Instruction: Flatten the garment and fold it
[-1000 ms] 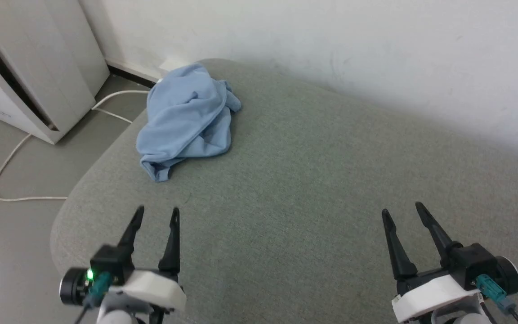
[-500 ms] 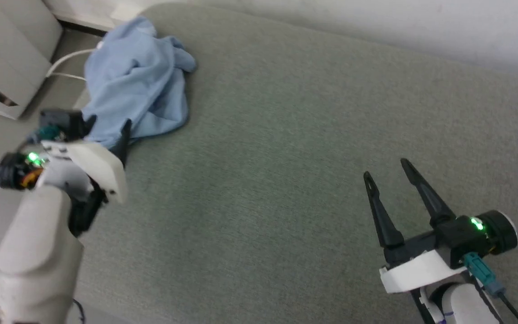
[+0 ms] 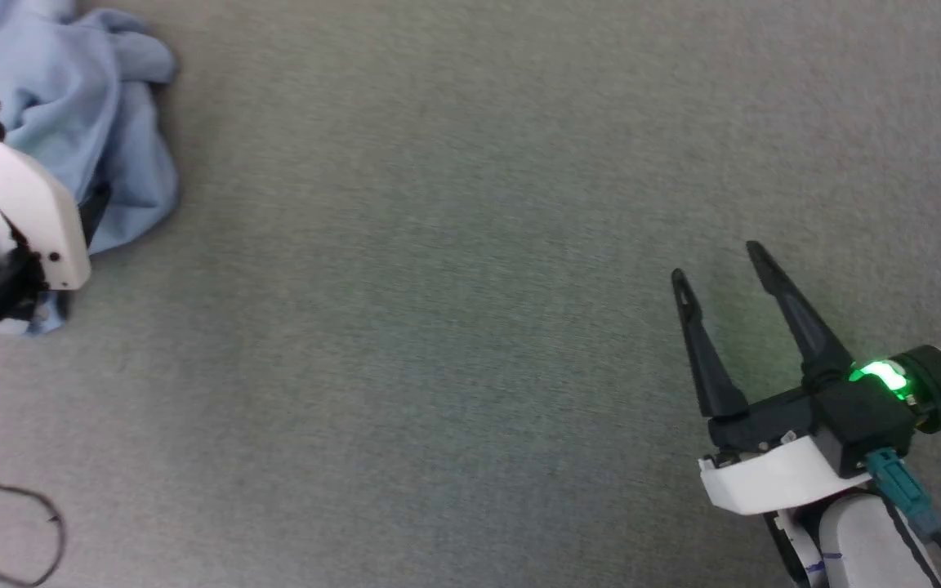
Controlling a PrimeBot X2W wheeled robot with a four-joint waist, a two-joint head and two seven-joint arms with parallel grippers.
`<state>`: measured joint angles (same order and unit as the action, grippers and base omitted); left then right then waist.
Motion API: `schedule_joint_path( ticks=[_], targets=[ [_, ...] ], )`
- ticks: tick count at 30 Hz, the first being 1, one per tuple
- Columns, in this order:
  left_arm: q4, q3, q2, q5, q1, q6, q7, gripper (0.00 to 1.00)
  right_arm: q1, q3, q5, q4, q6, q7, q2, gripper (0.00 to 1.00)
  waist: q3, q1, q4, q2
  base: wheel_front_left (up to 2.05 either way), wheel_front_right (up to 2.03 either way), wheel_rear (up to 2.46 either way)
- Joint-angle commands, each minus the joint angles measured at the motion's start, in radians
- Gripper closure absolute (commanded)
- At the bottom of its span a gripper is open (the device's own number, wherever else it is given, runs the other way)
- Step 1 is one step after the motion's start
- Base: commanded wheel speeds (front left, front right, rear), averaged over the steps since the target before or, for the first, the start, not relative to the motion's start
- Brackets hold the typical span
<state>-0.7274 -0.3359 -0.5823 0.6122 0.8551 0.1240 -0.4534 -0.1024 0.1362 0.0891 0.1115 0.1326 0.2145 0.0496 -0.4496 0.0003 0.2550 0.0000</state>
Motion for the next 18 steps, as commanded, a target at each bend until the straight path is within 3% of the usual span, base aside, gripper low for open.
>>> schedule_joint_path(
  ticks=[1,8,9,10,14,18],
  targets=[
    [-0.009,-0.017,-0.016,0.026,0.015,0.007,-0.028,0.0,-0.001,-0.005,0.006,0.011,-0.002,0.001,0.001,0.0,-0.083,-0.0003,-0.079,0.0,0.0,0.0,0.0],
    [-0.031,-0.088,-0.081,0.19,0.018,0.007,-0.204,0.0,-0.009,-0.014,0.003,0.025,-0.002,0.006,0.001,0.0,-0.113,-0.0003,-0.098,0.0,0.0,0.0,0.0],
    [-0.029,-0.097,-0.086,0.216,0.012,0.007,-0.23,0.55,-0.009,-0.015,0.002,0.025,-0.002,0.007,0.001,0.0,-0.115,-0.0003,-0.099,0.0,0.0,0.0,0.0],
    [-0.024,-0.104,-0.091,0.243,0.007,0.007,-0.249,1.0,-0.009,-0.017,0.001,0.024,-0.002,0.008,0.001,0.0,-0.116,-0.0003,-0.098,0.0,0.0,0.0,0.0],
    [-0.009,-0.113,-0.113,0.317,-0.011,0.007,-0.255,1.0,-0.012,-0.024,0.0,0.014,-0.002,0.011,0.001,0.0,-0.107,-0.0003,-0.095,0.0,0.0,0.0,0.0],
    [-0.049,-0.082,-0.119,0.326,-0.001,0.006,-0.124,1.0,-0.018,-0.027,-0.001,-0.001,-0.002,0.015,0.001,0.0,-0.078,-0.0003,-0.089,0.0,0.0,0.0,0.0]
  ],
)
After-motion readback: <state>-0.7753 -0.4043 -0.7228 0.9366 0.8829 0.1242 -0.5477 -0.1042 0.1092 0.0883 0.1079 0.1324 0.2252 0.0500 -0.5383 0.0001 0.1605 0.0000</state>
